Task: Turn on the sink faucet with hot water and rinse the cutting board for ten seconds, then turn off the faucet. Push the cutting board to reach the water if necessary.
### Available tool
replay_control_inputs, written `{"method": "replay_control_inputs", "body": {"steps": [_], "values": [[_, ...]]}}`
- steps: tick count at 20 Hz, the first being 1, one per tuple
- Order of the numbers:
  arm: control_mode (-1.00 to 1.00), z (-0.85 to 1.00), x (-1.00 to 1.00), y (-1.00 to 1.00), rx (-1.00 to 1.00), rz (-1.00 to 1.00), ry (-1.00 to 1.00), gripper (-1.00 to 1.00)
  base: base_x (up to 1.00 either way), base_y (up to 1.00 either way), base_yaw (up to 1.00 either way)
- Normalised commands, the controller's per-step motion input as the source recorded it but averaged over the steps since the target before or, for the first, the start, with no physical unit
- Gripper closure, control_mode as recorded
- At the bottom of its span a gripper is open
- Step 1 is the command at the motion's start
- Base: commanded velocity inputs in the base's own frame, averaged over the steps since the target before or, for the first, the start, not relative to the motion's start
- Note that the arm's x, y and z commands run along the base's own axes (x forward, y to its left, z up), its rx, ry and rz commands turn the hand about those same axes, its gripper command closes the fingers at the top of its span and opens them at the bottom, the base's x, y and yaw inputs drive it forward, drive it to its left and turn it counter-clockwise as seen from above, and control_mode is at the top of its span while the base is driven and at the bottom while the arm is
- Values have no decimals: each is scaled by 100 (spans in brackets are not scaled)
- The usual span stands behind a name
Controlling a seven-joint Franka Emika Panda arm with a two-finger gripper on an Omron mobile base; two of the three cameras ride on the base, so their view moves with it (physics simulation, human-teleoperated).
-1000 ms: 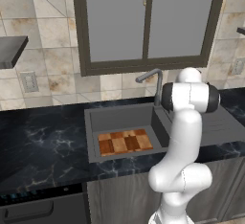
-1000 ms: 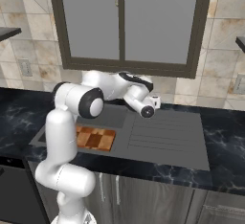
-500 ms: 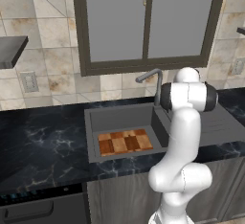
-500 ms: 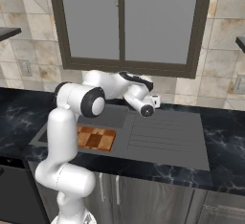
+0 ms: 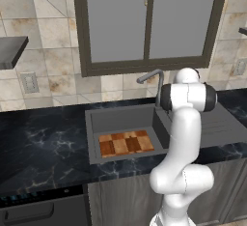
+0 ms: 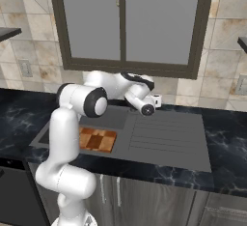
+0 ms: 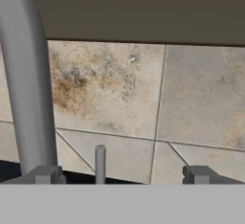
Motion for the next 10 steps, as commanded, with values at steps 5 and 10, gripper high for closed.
{"method": "replay_control_inputs", "body": {"steps": [5,10], "values": [[-100,-5,6,3,0,-2,0,-100,0,0,0],[-100,-3,6,1,0,-2,0,-100,0,0,0]]}}
